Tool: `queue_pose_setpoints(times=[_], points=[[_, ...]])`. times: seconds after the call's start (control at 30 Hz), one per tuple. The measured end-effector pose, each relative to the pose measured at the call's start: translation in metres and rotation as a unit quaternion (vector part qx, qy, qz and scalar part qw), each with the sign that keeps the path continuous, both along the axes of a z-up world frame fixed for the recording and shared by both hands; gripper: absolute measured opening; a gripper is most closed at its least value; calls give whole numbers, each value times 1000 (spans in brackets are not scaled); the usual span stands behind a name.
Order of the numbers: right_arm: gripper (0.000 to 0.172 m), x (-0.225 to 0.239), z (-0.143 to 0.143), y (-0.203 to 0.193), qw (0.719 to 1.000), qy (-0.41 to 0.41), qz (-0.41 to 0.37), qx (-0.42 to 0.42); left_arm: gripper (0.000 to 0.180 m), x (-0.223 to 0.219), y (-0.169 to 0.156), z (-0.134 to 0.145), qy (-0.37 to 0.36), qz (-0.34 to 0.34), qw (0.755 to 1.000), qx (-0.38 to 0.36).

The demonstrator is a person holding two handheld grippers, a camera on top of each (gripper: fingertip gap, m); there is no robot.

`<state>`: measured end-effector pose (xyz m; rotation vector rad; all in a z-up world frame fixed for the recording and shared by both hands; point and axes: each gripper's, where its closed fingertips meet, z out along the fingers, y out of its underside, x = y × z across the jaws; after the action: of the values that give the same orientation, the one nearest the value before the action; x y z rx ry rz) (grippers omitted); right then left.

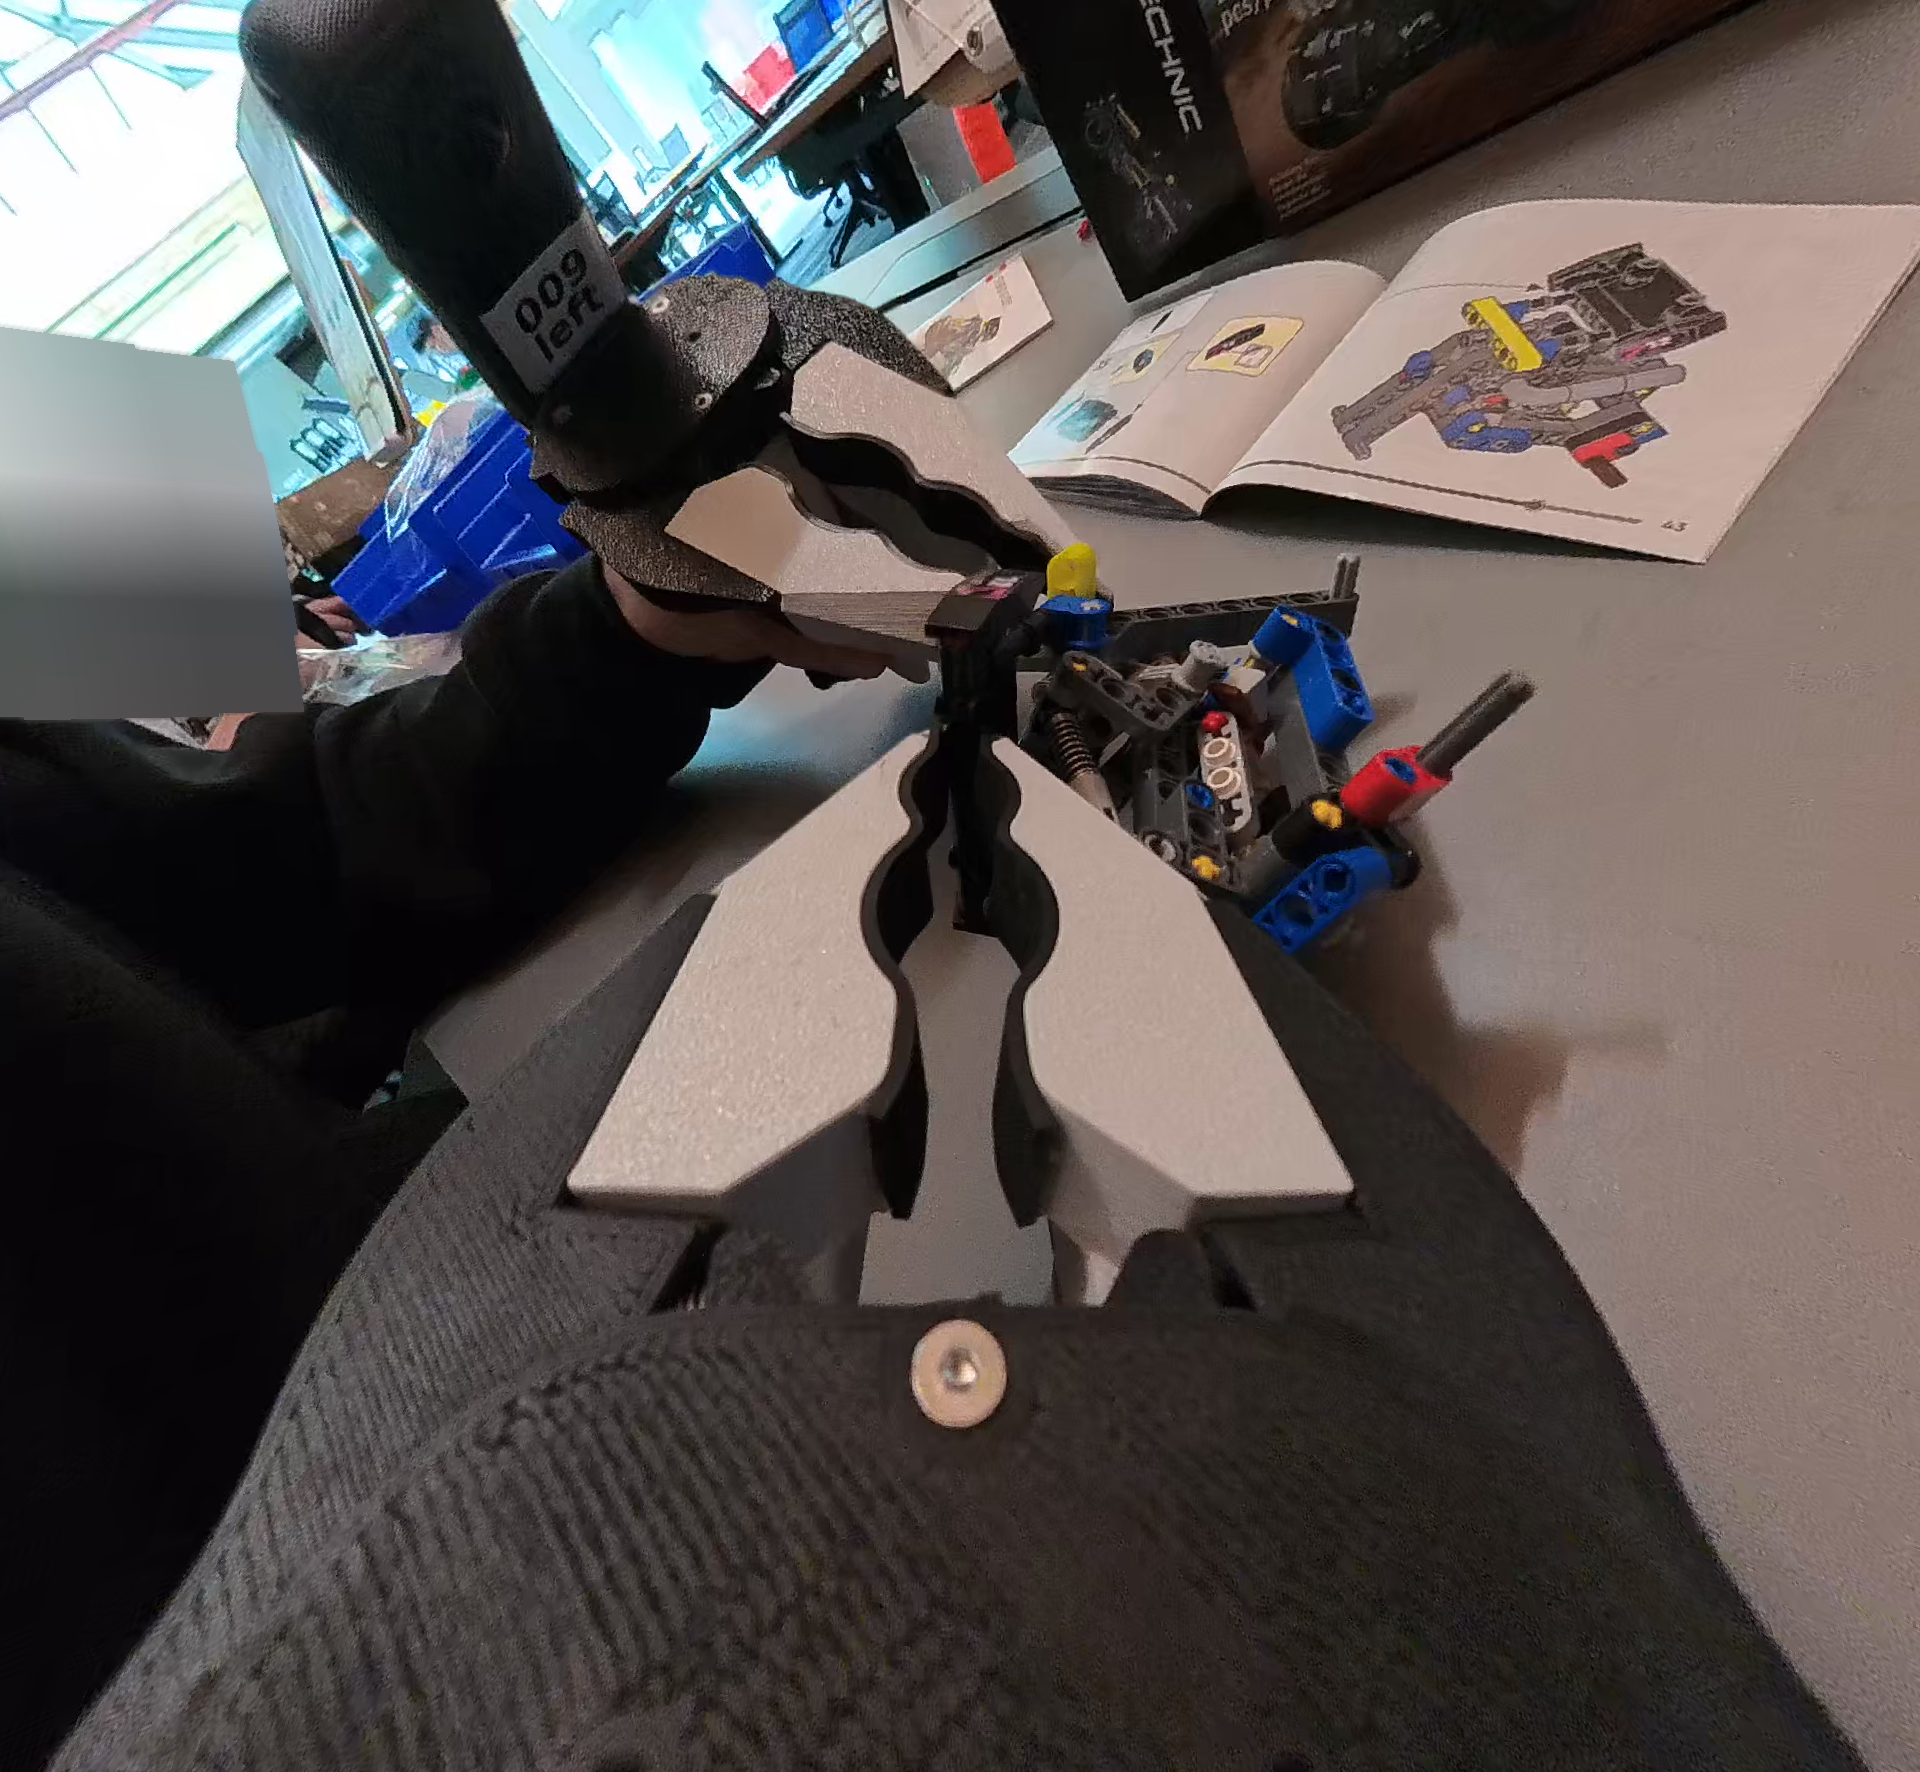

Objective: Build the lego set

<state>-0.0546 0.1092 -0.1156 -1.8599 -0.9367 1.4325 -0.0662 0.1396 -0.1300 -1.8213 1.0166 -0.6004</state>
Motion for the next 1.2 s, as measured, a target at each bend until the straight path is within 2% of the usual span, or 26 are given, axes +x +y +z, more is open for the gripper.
queue_pose_setpoints(times=[0.33, 0.83, 0.9, 0.97, 1.07, 1.2], points=[[1, -3, -1, -1, 999, -45, 19, -8, 8, 0, 1, -1, 34, -2, 999, 38], [0, -3, -1, 3, 998, -47, 36, -10, 8, -1, 4, -3, 21, 1, 999, 31], [1, -1, -1, 1, 998, -44, 40, 4, 8, 1, 3, -2, -1, 3, 1000, 7], [0, 2, 2, 4, 999, -21, 25, -3, 9, 4, 7, 1, -28, 21, 999, -10], [1, 6, 28, 8, 996, 84, 18, -33, 8, 8, 8, 30, -94, 45, 994, 5], [1, 12, 38, 5, 994, 106, 23, -1, 13, 8, 2, 42, -52, 66, 996, 3]])
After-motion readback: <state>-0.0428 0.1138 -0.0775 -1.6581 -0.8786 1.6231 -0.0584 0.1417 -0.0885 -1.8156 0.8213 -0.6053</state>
